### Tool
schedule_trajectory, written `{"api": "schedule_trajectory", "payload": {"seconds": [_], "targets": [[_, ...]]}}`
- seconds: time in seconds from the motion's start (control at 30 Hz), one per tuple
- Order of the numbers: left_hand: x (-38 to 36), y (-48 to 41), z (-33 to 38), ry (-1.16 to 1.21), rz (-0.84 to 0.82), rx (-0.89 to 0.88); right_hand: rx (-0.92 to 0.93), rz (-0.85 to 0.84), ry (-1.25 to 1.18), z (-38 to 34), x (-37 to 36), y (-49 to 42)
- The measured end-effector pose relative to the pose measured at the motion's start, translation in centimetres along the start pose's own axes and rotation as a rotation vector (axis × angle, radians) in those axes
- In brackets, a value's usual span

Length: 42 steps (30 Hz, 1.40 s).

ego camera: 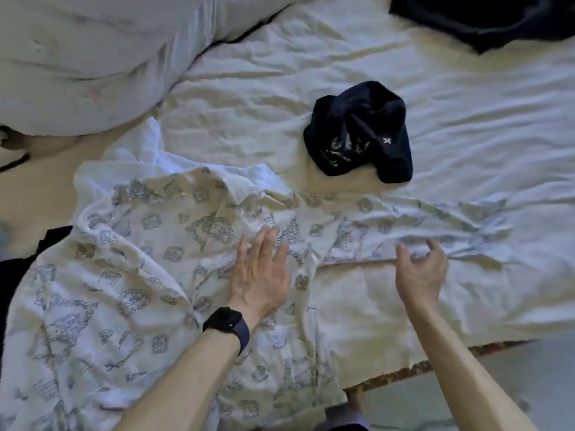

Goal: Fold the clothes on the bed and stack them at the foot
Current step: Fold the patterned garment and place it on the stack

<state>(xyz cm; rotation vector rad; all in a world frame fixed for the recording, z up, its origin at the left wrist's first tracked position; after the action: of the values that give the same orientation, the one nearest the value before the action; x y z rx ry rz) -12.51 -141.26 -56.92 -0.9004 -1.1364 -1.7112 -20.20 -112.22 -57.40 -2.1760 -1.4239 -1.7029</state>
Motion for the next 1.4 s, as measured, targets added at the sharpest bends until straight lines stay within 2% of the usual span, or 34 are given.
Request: {"api": "schedule_trajectory", "payload": {"seconds": [0.07, 0.13, 0.2, 0.3, 0.33, 0.5, 0.57, 0.67, 0.7, 0.77, 0.8, 0.9, 1.0, 1.03, 1.1, 1.17, 1.23, 1.3, 1.4], "targets": [[-1.0, -3.5, 2.4, 0.053, -0.078, -0.072, -0.342, 0.012, -0.409, 2.5, 2.7, -2.8], [-1.9, -6.7, 4.2, 0.019, -0.112, -0.114, -0.568, -0.095, -0.753, 2.8, 3.9, -5.4], [-2.7, -8.8, 5.7, 0.043, -0.157, -0.093, -0.681, -0.196, -0.927, 2.8, 4.6, -8.3], [-3.4, -10.4, 6.4, 0.146, -0.144, 0.096, -0.734, -0.38, -1.061, 0.5, 5.6, -12.1], [-3.3, -10.8, 6.4, 0.19, -0.129, 0.16, -0.715, -0.389, -1.078, -0.4, 6.5, -13.3], [-2.4, -12.8, 7.3, 0.224, -0.147, 0.283, -0.365, -0.186, -1.003, -2.3, 12.2, -19.6], [-2.6, -13.3, 7.4, 0.16, -0.192, 0.334, -0.374, -0.146, -0.805, -0.3, 12.2, -20.9], [-3.2, -13.4, 7.9, -0.015, -0.373, 0.333, -0.407, -0.11, -0.299, 3.9, 11.0, -21.2], [-2.9, -13.6, 8.2, -0.052, -0.386, 0.355, -0.374, -0.118, -0.262, 4.7, 10.8, -21.3], [-1.3, -14.9, 9.6, -0.113, -0.286, 0.404, -0.32, -0.171, -0.366, 5.2, 10.8, -21.4], [-0.4, -16.0, 10.9, -0.137, -0.21, 0.375, -0.313, -0.208, -0.437, 5.3, 10.7, -21.3], [0.7, -21.0, 17.9, -0.088, -0.061, 0.077, -0.39, -0.332, -0.653, 6.7, 9.8, -20.9], [0.6, -27.4, 26.5, 0.024, -0.072, -0.15, -0.49, -0.421, -0.853, 7.8, 8.9, -20.2], [0.1, -29.4, 28.7, 0.031, -0.111, -0.168, -0.505, -0.439, -0.861, 8.0, 8.6, -20.0], [-0.8, -32.9, 31.6, -0.009, -0.194, -0.134, -0.502, -0.417, -0.712, 8.5, 8.3, -19.9], [-0.8, -35.8, 32.4, -0.015, -0.195, -0.077, -0.481, -0.356, -0.568, 8.7, 8.4, -20.1], [-0.1, -37.9, 32.5, 0.146, -0.18, -0.053, -0.469, -0.323, -0.538, 8.7, 8.5, -20.4], [1.2, -38.7, 32.7, 0.239, -0.17, -0.14, -0.465, -0.306, -0.521, 8.4, 8.7, -20.4], [2.6, -37.9, 32.6, 0.239, -0.191, -0.24, -0.454, -0.271, -0.535, 7.8, 9.0, -20.0]]}}
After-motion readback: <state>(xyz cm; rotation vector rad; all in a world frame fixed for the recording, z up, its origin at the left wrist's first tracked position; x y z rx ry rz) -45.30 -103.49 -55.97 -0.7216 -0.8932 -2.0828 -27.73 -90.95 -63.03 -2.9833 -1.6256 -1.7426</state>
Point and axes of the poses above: each hand's wrist, its own y-axis away from the middle knuckle, its own x-axis out of the back of the hand, z = x × y, the point moved 5 cm from there along -y, towards the middle knuckle, and after that the axes turned 12 degrees about -x, right-handed, at the moved point
